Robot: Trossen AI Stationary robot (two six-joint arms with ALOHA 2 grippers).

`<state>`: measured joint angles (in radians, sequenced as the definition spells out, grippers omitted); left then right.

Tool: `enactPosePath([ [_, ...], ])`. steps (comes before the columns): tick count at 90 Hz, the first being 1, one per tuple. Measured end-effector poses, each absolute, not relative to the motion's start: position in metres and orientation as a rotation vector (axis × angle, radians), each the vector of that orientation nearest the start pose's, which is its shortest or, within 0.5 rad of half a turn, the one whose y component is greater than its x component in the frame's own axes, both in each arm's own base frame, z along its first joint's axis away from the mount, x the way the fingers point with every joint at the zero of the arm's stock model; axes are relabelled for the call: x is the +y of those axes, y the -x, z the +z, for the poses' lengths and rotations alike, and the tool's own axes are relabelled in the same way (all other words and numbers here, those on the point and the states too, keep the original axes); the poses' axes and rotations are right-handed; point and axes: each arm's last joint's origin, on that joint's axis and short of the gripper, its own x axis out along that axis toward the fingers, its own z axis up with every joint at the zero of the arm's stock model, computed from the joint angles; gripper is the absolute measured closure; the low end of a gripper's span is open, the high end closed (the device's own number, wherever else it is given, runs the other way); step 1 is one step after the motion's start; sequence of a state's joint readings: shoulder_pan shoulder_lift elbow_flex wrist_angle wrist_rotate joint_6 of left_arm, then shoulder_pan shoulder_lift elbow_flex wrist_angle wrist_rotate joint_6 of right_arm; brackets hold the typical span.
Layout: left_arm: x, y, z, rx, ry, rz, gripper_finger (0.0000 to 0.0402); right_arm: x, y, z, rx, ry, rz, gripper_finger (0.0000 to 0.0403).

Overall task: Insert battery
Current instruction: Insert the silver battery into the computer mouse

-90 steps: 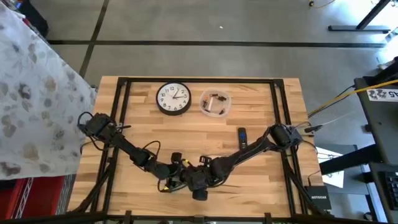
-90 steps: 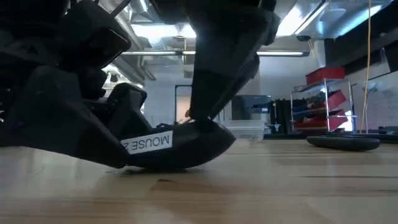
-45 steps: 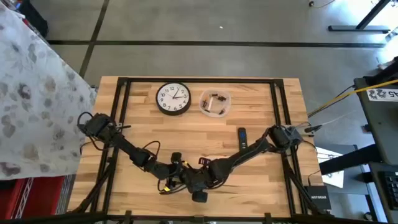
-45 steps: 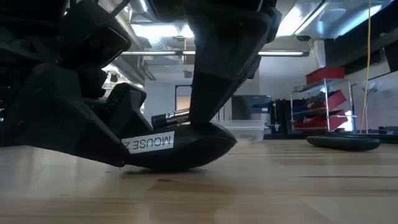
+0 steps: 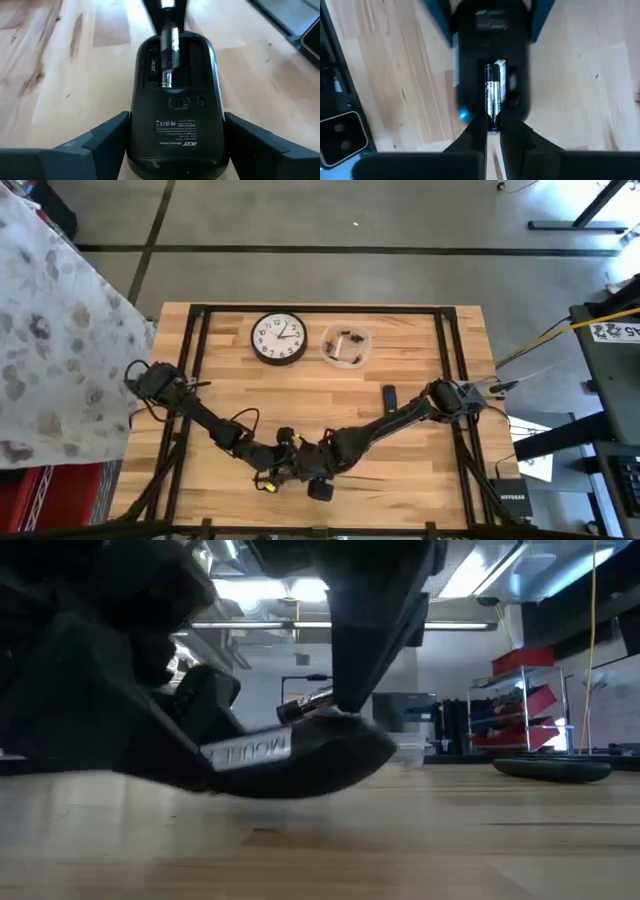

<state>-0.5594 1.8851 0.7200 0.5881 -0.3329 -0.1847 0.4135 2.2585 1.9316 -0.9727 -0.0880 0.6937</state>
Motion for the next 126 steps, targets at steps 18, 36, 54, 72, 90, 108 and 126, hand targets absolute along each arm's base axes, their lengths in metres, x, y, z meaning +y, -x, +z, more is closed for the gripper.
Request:
enactPosePath([
  [18, -0.171, -0.293, 0.105, 0.576, -0.105, -0.133, 0.0127, 0.187, -0.425, 0.191, 1.404, -0.401, 0.007, 0.0395],
  [36, -0.173, -0.294, 0.110, 0.595, -0.136, -0.109, 0.0127, 0.185, -0.424, 0.189, 1.428, -0.412, -0.015, 0.0395],
  [54, -0.174, -0.295, 0.112, 0.594, -0.104, -0.107, 0.0127, 0.184, -0.426, 0.181, 1.445, -0.411, -0.025, 0.0394],
  [72, -0.174, -0.295, 0.112, 0.602, -0.069, -0.093, 0.0127, 0.185, -0.428, 0.170, 1.466, -0.400, -0.013, 0.0394],
  [90, -0.174, -0.295, 0.112, 0.606, -0.062, -0.097, 0.0127, 0.185, -0.434, 0.170, 1.409, -0.386, 0.032, 0.0393],
  [108, -0.174, -0.295, 0.111, 0.610, -0.066, -0.096, 0.0127, 0.181, -0.439, 0.165, 1.406, -0.381, 0.060, 0.0393],
  [126, -0.174, -0.295, 0.111, 0.613, -0.067, -0.094, 0.0127, 0.181, -0.440, 0.165, 1.394, -0.371, 0.079, 0.0372],
])
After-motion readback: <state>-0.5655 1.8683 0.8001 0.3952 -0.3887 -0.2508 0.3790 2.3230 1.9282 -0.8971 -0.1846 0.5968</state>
